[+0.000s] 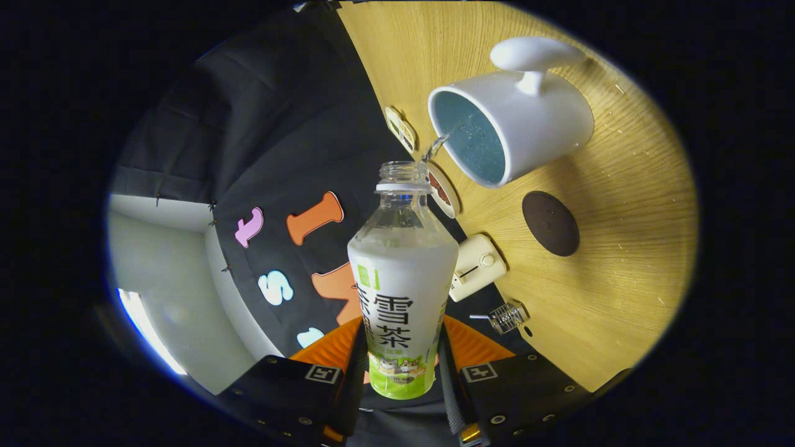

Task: Take the bottle from table, then pour the juice into the cup, finally place the bottle on the coaster

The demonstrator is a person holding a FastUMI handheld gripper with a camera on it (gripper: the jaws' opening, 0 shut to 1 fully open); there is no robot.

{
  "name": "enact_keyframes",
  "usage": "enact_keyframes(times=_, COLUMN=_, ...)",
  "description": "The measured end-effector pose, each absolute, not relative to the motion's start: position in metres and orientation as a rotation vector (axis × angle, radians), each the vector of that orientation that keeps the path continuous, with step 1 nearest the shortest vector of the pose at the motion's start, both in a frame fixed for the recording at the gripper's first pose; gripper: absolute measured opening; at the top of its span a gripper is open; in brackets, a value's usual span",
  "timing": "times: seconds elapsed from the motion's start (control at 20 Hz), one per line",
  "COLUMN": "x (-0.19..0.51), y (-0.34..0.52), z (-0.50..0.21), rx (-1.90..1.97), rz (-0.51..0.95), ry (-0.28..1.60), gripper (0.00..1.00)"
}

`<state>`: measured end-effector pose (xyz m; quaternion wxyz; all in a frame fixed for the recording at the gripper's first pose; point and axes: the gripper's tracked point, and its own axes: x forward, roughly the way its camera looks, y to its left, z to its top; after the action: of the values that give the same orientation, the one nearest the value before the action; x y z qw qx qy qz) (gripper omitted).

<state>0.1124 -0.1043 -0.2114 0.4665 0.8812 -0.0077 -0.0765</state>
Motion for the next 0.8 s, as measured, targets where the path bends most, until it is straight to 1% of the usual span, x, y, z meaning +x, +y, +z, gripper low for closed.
enact_keyframes(times=0.8, x=0.1111, y=-0.1107, z=-0.2050, rx=2.288, rz=-0.207, ry=-0.078, gripper=0.56)
